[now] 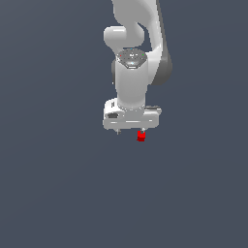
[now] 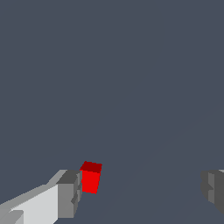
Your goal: Pick up the red cube and move it to a goal position.
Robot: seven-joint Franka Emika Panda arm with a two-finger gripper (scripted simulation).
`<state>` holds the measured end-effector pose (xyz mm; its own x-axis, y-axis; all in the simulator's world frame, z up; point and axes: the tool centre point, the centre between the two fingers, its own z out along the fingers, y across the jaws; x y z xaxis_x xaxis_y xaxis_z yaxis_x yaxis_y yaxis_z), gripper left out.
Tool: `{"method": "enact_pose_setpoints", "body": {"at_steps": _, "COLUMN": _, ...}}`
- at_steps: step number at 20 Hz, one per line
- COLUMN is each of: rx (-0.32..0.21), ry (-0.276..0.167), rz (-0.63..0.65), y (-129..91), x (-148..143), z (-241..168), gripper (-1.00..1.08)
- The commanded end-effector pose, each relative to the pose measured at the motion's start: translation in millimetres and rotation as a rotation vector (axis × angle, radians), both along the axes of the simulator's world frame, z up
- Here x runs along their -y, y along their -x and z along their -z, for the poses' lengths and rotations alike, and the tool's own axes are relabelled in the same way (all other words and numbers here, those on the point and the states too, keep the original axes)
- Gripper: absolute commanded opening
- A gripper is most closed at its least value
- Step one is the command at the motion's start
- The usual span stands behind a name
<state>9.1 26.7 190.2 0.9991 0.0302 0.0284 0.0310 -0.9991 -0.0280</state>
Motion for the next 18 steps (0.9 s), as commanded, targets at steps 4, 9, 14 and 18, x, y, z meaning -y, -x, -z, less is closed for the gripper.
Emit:
{"method": "enact_pose_setpoints", "body": {"at_steps": 4, "rx": 0.000, "ry": 0.000, "rz": 0.002, "y": 1, "x": -1, "z": 2, "gripper": 1.00}}
{"method": "enact_pose_setpoints", "body": {"at_steps": 9, "rx": -0.003, "ry": 0.003, "rz": 0.016, "y": 9, "x": -6, "z": 16, "gripper": 1.00}}
{"method": "enact_pose_setpoints", "body": {"at_steps": 14, "rx": -0.008, "ry": 0.007, "rz": 0.042, "y": 25, "x": -16, "z": 44, "gripper": 1.00}}
{"method": "enact_pose_setpoints", "body": {"at_steps": 18, "rx": -0.013, "ry": 0.012, "rz": 0.074, "y": 42, "x": -29, "z": 76, "gripper": 1.00}}
